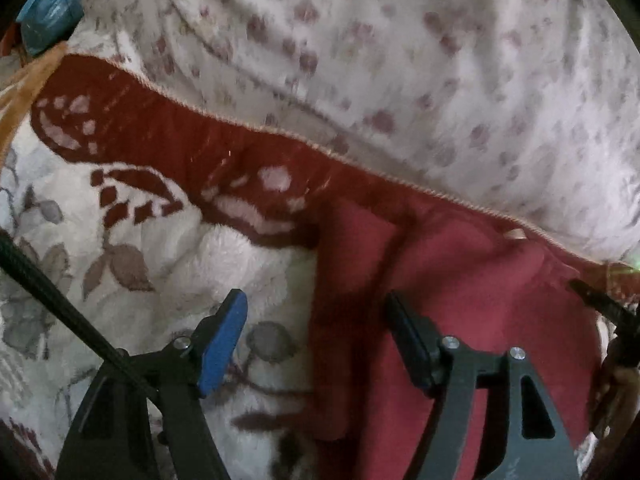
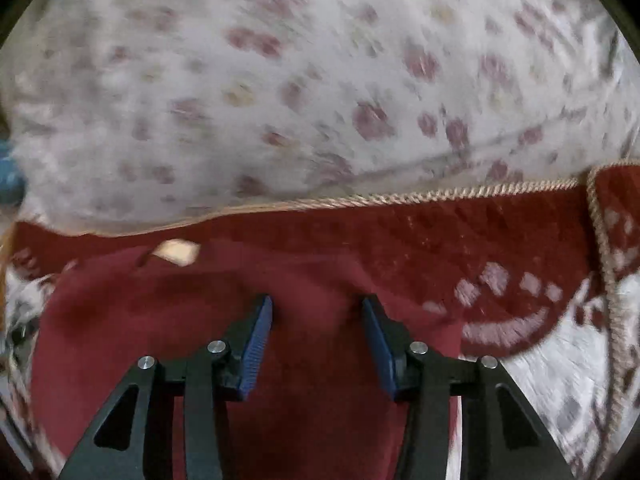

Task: Fold small clothes

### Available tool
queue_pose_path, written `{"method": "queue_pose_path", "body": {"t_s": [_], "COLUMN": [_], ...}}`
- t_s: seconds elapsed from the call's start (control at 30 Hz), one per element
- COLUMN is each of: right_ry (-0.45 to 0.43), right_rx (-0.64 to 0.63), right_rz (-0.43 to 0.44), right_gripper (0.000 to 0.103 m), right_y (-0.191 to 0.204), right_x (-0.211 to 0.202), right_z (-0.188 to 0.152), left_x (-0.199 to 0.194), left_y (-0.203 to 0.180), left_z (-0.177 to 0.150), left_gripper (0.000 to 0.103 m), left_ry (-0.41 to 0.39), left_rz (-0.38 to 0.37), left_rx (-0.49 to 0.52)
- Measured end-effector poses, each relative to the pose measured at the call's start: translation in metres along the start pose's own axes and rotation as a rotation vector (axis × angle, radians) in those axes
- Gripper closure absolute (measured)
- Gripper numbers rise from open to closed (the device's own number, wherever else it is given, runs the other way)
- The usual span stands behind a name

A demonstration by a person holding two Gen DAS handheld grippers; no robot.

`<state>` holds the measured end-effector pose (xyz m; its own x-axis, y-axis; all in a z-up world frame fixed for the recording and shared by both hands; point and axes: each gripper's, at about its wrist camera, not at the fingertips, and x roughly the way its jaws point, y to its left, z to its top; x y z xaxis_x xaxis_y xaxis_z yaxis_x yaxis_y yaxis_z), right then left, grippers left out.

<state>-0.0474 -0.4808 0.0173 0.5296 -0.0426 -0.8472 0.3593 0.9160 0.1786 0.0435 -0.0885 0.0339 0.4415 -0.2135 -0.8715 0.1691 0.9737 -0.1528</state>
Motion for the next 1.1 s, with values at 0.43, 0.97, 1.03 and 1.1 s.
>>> {"method": "queue_pose_path", "body": {"t_s": [0.43, 0.97, 1.03, 1.1], "right_ry": [-0.019, 0.214, 0.170, 0.150], "right_rx": [-0.185, -0.334, -0.353, -0.349], "right_rz": [0.215, 0.225, 0.226, 0.246], "right_gripper": [0.052, 0.079, 0.098, 0.098], "right_y": [0.095, 0.282, 0.288, 0.293], "right_x": [-0.059, 0.060, 0.056, 0.052], "right_z": [-0.005, -0.006, 0.000, 0.005], "left_x": [-0.052, -0.047, -0.045, -0.043], "left_y": [0.006, 0.008, 0.009, 0.009], "left_z": [-0.010, -0.052, -0.050, -0.047], "left_gripper": [0.026, 0.025, 0.025, 0.025], "left_ry": [-0.030, -0.003, 0.000, 0.001], "left_rz": [-0.020, -0.001, -0.009, -0.012], "left_rx": [-0.031, 0.029, 0.024, 0.023]}}
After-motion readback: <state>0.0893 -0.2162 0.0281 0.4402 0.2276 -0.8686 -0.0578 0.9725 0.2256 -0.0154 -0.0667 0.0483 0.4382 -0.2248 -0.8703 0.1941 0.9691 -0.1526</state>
